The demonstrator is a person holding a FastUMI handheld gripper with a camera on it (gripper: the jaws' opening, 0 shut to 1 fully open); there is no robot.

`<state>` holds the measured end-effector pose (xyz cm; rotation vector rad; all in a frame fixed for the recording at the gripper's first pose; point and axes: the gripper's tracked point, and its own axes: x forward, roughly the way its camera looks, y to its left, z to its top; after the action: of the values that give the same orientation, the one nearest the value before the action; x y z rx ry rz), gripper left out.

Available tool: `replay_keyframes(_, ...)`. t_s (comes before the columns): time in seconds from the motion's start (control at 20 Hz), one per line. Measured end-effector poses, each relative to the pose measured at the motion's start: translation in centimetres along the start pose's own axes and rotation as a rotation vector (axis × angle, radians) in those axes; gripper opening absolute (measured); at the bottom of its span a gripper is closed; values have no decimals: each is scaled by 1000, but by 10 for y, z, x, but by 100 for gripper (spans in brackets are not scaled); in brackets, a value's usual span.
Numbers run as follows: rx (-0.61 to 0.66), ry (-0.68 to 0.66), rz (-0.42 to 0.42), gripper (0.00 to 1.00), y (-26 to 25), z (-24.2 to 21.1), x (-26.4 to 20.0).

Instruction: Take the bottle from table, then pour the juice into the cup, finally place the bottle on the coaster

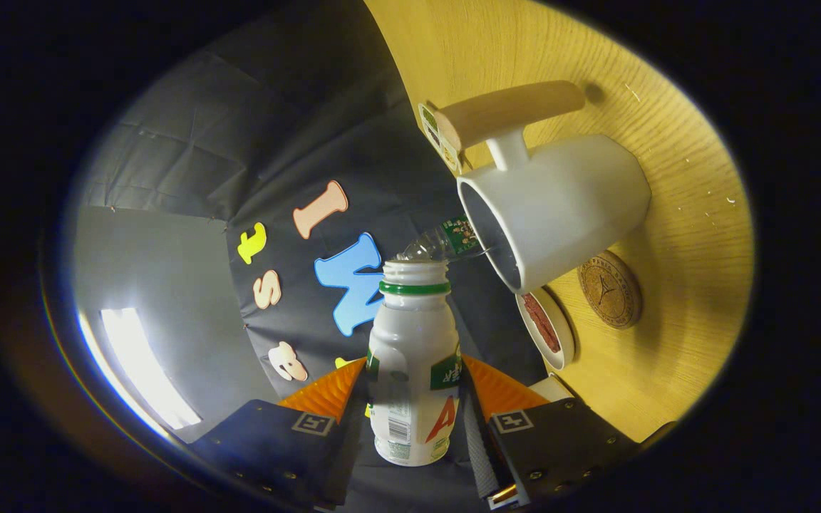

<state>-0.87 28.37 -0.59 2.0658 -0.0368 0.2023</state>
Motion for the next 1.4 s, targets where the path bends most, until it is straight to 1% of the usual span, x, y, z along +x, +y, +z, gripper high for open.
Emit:
replay_keyframes(0.95, 44, -27, 4, 65, 1, -1, 4)
replay_keyframes(1.4, 26, -30, -6, 65, 1, 0, 5)
